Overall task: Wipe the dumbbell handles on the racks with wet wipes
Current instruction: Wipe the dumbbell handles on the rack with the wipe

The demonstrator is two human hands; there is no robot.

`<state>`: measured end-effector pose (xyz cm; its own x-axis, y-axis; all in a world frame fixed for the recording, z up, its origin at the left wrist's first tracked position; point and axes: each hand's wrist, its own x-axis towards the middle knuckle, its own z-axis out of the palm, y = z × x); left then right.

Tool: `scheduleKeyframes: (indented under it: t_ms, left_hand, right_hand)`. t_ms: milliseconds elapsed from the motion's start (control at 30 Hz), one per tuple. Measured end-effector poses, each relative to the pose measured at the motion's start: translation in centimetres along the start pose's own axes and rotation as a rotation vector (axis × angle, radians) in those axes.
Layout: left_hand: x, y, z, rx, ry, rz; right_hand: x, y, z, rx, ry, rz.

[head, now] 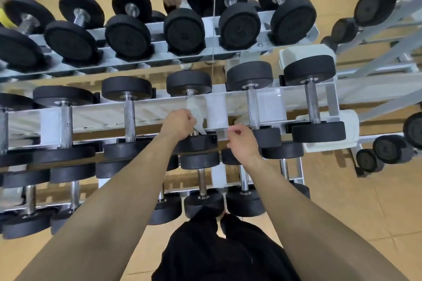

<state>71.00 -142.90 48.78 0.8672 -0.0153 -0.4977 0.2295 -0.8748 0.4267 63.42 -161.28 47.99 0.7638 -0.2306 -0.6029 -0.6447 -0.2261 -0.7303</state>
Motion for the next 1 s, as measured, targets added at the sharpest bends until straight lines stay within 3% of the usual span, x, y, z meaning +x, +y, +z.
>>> scheduleKeyframes:
  t_ms: [100, 200, 267, 367, 467, 633, 733, 867, 1000]
  left_hand:
    - [-2.4, 2.1, -2.3, -0.344, -0.006, 0.191]
    - [-4.7, 3.4, -3.7, -0.603, -0.095, 0.286]
    - [-5.4, 3.6, -3.9, -0.755, -0.191, 0.294]
    - [-5.6, 4.0, -3.2, -0.783, -0.28, 0.309]
    - [-5.9, 4.9, -1.9, -0.748, -0.297, 0.31]
    - [-6.6, 8.1, 0.6, -1.075, -0.315, 0.137]
    - [-7.1, 11.2, 2.4, -1.068, -0.185, 0.119]
    - [-7.0, 14.8, 5.0, -0.862, 0.012, 0.103]
    - [-7.4, 16.8, 6.2, -0.683, 0.061, 0.138]
  right_hand:
    - [0.2, -1.5, 0.6, 0.061, 0.054, 0.001]
    - [-0.1, -4.1, -0.3, 0.278, -0.068, 0.108]
    - [-0.6, -5.4, -1.9, 0.376, -0.229, 0.167]
    - [-0.9, -6.2, -4.4, 0.398, -0.363, 0.078]
    - [-1.1, -6.6, -6.6, 0.365, -0.364, -0.044]
    - [0.1, -5.1, -9.8, 0.416, -0.411, -0.048]
    - [0.6, -4.7, -11.5, 0.354, -0.376, -0.046]
    - [2.2, -3.9, -14.8, 0.209, -0.415, -0.127]
    - [3.5, -3.6, -17.5, 0.003, -0.503, -0.19]
